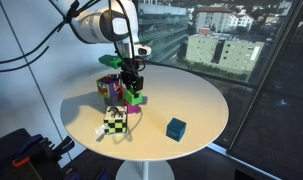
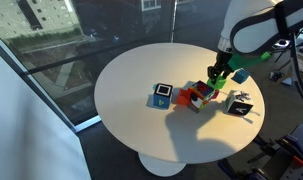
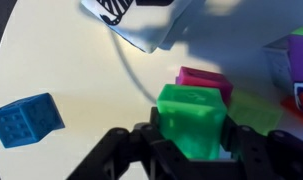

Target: Put the green building block on the table

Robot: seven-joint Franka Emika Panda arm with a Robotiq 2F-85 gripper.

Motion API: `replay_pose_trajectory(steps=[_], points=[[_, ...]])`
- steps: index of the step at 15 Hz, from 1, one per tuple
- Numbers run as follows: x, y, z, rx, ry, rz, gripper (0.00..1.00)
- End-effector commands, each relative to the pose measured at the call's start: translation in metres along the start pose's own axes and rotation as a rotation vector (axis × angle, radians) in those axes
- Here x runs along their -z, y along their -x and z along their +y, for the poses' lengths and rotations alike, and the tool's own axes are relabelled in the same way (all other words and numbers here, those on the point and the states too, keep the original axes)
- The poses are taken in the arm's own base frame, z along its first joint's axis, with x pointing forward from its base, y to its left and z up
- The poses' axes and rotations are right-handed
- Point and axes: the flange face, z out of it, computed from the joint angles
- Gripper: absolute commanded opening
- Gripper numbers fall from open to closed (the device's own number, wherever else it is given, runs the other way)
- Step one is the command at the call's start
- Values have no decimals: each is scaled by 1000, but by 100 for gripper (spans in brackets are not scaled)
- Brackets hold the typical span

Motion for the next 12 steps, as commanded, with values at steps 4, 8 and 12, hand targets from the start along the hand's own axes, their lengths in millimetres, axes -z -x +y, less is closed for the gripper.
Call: replay_pose_trajectory(steps=[4,8,12], points=[[17,-26,19,-91,15,43,30],[23,-32,29,-115,13,63,80],[27,-23,29,-84,19,49,100]])
